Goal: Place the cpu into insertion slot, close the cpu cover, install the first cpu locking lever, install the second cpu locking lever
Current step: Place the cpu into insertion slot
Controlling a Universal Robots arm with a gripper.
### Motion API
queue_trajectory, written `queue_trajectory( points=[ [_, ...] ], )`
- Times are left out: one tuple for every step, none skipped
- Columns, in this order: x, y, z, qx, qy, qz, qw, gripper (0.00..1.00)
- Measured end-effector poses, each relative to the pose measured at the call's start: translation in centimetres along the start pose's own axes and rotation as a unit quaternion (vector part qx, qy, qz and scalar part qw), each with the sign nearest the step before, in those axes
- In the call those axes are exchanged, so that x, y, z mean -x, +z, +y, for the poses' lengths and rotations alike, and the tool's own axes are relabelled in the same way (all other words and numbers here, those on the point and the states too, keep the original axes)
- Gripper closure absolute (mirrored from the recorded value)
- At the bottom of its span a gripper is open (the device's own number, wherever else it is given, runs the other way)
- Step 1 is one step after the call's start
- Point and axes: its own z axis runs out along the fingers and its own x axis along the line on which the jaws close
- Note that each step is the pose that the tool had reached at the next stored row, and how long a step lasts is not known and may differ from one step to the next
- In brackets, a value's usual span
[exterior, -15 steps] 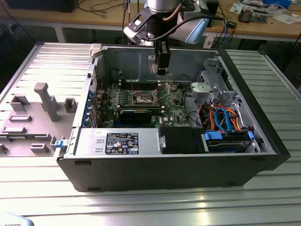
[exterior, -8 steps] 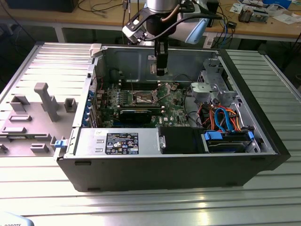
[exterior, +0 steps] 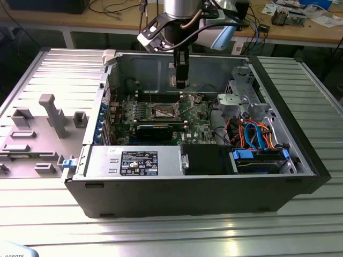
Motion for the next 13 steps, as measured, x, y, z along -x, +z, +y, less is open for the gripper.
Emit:
queue_trajectory(
  points=[
    [0.0,0.04,-0.01,-0.0001,0.0,-0.0001,1.0,0.46],
    [0.0,0.04,-0.01,-0.0001,0.0,-0.0002,1.0,0.46],
    [0.01,0.05,-0.01,-0.0001,0.0,-0.0002,1.0,0.46],
    [0.0,0.06,-0.01,0.0,0.0,-0.0001,1.0,0.46],
    [0.0,0.06,-0.01,0.0,0.0,-0.0001,1.0,0.46],
    [0.01,0.17,-0.02,0.0,0.0,-0.0001,1.0,0.46],
    [0.01,0.29,-0.03,0.0,0.0,-0.0001,1.0,0.46],
    [0.01,0.29,-0.03,0.0,0.0,-0.0001,1.0,0.46],
    [0.01,0.29,-0.03,0.0,0.0,-0.0001,1.0,0.46],
    [0.01,0.29,-0.03,0.0,0.0,-0.0001,1.0,0.46],
    [0.01,0.3,-0.03,0.0,0.0,-0.0001,1.0,0.46],
    [0.01,0.3,-0.03,0.0,0.0,-0.0001,1.0,0.46],
    [0.01,0.3,-0.03,0.0,0.0,-0.0001,1.0,0.46]
  ],
)
